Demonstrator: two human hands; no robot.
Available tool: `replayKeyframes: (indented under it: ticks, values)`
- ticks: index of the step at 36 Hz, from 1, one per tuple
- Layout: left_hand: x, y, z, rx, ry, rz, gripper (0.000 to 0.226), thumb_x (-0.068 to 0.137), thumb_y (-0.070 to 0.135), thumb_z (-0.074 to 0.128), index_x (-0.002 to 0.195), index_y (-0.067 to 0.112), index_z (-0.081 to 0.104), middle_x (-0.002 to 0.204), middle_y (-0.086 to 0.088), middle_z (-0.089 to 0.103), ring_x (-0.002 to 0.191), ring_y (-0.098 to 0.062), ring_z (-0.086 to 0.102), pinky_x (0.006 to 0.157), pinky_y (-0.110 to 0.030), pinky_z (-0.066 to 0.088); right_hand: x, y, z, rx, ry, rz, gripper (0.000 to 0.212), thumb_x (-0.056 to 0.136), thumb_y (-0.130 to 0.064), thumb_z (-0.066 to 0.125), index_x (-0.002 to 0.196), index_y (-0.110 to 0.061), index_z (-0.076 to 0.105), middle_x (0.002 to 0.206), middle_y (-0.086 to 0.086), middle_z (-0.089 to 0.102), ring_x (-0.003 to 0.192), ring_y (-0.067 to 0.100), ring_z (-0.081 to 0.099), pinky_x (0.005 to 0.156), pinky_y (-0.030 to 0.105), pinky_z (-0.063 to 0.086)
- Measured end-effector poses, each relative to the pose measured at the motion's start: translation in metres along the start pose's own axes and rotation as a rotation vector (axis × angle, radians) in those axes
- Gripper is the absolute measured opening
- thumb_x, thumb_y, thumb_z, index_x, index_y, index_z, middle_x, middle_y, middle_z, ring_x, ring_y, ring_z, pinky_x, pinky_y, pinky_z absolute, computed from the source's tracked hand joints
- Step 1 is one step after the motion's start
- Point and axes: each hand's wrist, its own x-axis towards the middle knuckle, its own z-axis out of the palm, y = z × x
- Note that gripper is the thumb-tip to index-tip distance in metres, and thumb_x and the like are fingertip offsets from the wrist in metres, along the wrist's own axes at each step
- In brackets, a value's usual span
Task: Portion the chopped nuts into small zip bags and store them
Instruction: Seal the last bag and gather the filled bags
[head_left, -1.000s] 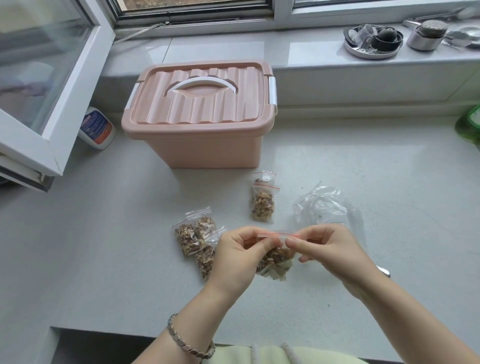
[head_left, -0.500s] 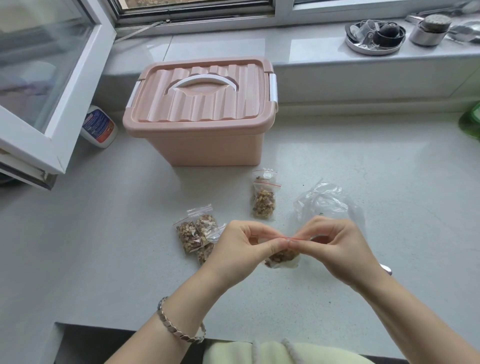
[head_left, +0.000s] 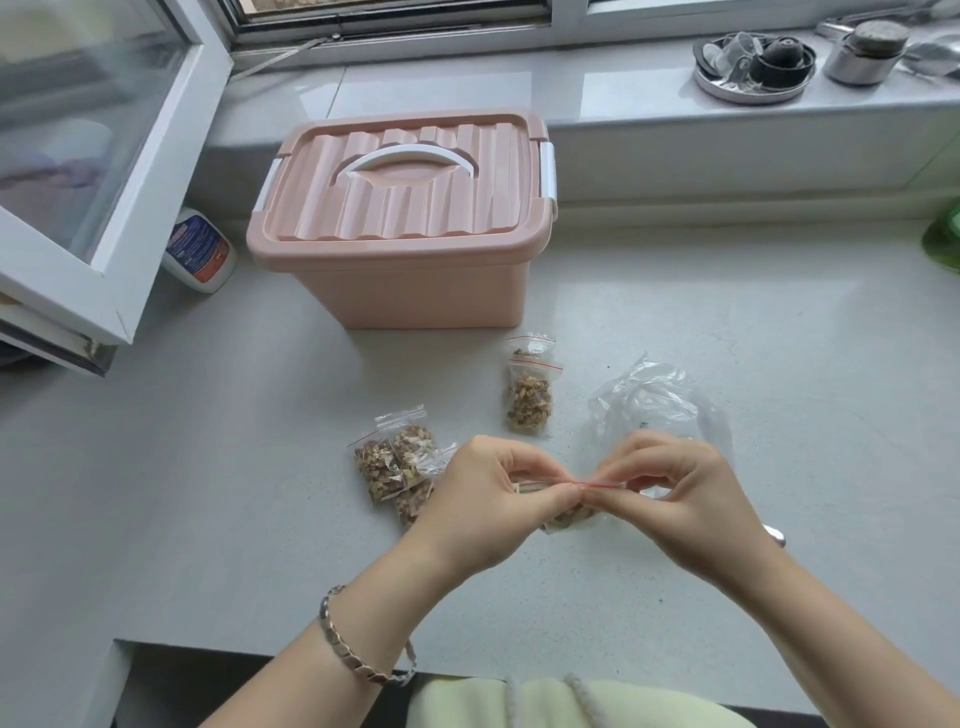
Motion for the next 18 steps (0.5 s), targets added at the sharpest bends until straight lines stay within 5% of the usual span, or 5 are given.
replayKeyframes:
  ticks: [7,13,18]
  values:
    - [-0.004,-0.002,-0.008,-0.046,0.042,-0.051,0.005,0.068,0.017,0.079,0.07,0.016,0.074,0.074,-0.002,0.074,0.074,-0.012,0.07,0.075,-0.028,0.054,-0.002,0.003,-0.007,0.056,0.02,0.042,0.008,0.058,-0.03,0.079,0.063,-0.026,0.074,0.063,-0.01,0.066,0.058,0.006,0.06,0.054,0.015,0.045]
    - [-0.008,-0.006,-0.014,-0.256,0.026,-0.125,0.01,0.056,0.013,0.077,0.065,0.012,0.075,0.072,-0.008,0.073,0.07,-0.015,0.069,0.067,-0.019,0.053,-0.001,0.001,-0.011,0.12,-0.009,0.052,0.016,0.056,-0.038,0.073,0.062,-0.023,0.074,0.065,-0.006,0.067,0.059,0.005,0.06,0.055,0.012,0.044]
    - [-0.011,-0.004,-0.011,-0.228,0.098,-0.114,0.023,0.065,-0.005,0.075,0.056,0.015,0.073,0.062,-0.002,0.071,0.06,-0.009,0.065,0.06,-0.016,0.05,-0.002,0.001,-0.008,0.085,-0.022,0.031,0.016,0.059,-0.038,0.071,0.065,-0.023,0.073,0.065,-0.009,0.067,0.06,0.006,0.061,0.056,0.015,0.046]
